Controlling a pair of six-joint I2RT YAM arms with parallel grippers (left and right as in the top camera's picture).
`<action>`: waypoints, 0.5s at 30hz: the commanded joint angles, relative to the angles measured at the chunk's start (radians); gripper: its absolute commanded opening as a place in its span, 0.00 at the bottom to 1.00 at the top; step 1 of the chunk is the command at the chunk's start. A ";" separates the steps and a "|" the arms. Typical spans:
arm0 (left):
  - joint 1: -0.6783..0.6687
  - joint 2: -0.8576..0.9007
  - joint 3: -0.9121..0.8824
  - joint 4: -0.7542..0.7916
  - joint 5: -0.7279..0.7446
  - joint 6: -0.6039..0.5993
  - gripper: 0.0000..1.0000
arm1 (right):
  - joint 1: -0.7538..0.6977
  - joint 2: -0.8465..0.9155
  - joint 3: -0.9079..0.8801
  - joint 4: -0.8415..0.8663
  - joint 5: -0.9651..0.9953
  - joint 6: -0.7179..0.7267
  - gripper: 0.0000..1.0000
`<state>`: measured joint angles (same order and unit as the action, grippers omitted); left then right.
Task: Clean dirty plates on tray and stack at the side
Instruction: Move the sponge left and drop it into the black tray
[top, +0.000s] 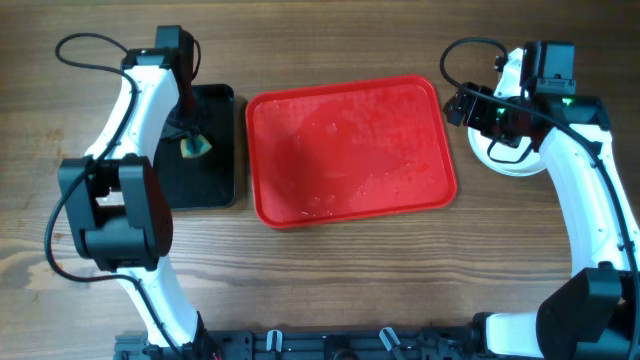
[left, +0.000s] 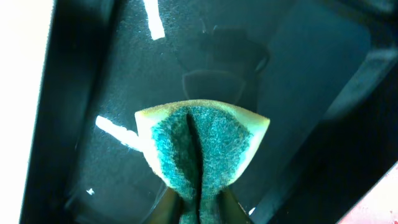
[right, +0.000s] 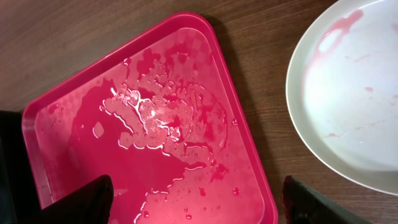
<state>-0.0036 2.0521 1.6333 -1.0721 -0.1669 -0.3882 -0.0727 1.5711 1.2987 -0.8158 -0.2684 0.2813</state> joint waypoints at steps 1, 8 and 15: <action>0.004 0.011 0.003 0.015 0.013 -0.009 0.17 | 0.002 0.012 0.005 -0.001 0.014 -0.019 0.87; 0.004 0.011 0.003 0.023 0.013 -0.010 0.22 | 0.002 0.012 0.005 -0.001 0.018 -0.019 0.87; 0.004 0.011 0.003 0.022 0.014 -0.010 0.28 | 0.002 0.012 0.005 -0.003 0.036 -0.020 0.88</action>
<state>-0.0036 2.0556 1.6333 -1.0500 -0.1593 -0.3882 -0.0727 1.5711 1.2987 -0.8158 -0.2543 0.2813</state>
